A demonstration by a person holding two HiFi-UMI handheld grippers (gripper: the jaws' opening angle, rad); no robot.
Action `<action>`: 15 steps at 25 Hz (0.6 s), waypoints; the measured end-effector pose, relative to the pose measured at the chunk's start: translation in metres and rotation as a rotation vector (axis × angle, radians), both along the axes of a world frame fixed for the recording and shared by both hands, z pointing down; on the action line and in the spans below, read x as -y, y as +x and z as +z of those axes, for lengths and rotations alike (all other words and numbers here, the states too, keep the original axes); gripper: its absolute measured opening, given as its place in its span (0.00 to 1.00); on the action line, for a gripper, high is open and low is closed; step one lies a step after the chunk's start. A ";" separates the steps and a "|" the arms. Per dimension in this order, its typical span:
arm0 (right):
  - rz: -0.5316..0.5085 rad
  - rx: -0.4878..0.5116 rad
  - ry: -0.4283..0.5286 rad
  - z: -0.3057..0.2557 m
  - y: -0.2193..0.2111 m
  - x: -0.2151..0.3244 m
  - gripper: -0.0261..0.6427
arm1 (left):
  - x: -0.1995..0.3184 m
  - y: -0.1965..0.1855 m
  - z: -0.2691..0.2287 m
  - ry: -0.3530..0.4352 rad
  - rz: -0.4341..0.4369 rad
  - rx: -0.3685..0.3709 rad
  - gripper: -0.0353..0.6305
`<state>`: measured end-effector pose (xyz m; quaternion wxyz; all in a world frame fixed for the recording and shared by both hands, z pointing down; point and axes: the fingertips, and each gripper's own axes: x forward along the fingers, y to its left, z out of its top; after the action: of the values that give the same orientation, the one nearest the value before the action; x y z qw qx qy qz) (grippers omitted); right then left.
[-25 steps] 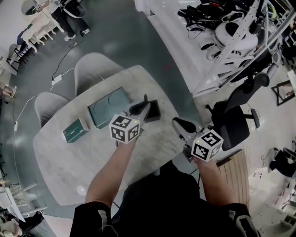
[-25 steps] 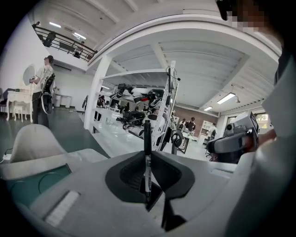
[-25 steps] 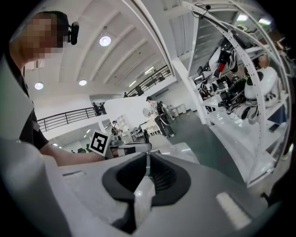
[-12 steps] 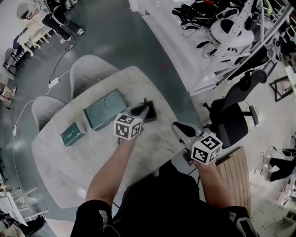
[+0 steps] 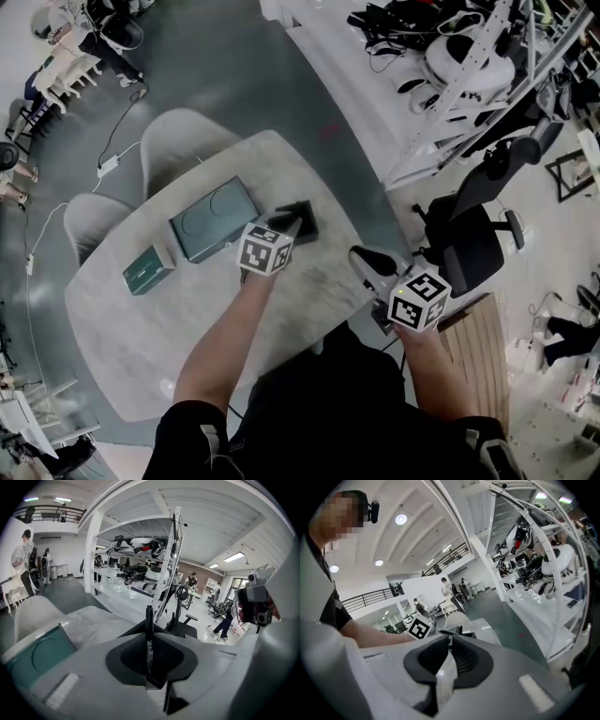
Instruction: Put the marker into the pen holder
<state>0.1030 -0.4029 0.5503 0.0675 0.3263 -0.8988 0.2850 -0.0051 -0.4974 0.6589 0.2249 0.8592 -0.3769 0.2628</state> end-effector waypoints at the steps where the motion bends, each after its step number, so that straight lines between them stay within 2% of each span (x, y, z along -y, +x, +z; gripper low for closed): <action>1: -0.001 0.000 -0.002 0.000 0.000 -0.001 0.08 | 0.000 0.001 0.001 -0.006 0.000 0.001 0.12; 7: -0.005 -0.003 -0.009 0.003 0.001 -0.003 0.08 | 0.002 0.003 0.002 -0.015 -0.003 0.012 0.13; 11: -0.006 -0.007 -0.014 0.005 0.000 -0.007 0.08 | 0.002 -0.002 0.000 -0.002 -0.011 0.011 0.17; 15: -0.010 -0.008 -0.018 0.005 -0.001 -0.010 0.08 | -0.001 -0.003 -0.001 0.002 -0.009 0.006 0.18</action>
<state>0.1019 -0.3932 0.5555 0.0756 0.3225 -0.8974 0.2914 -0.0084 -0.4965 0.6579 0.2239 0.8571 -0.3816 0.2639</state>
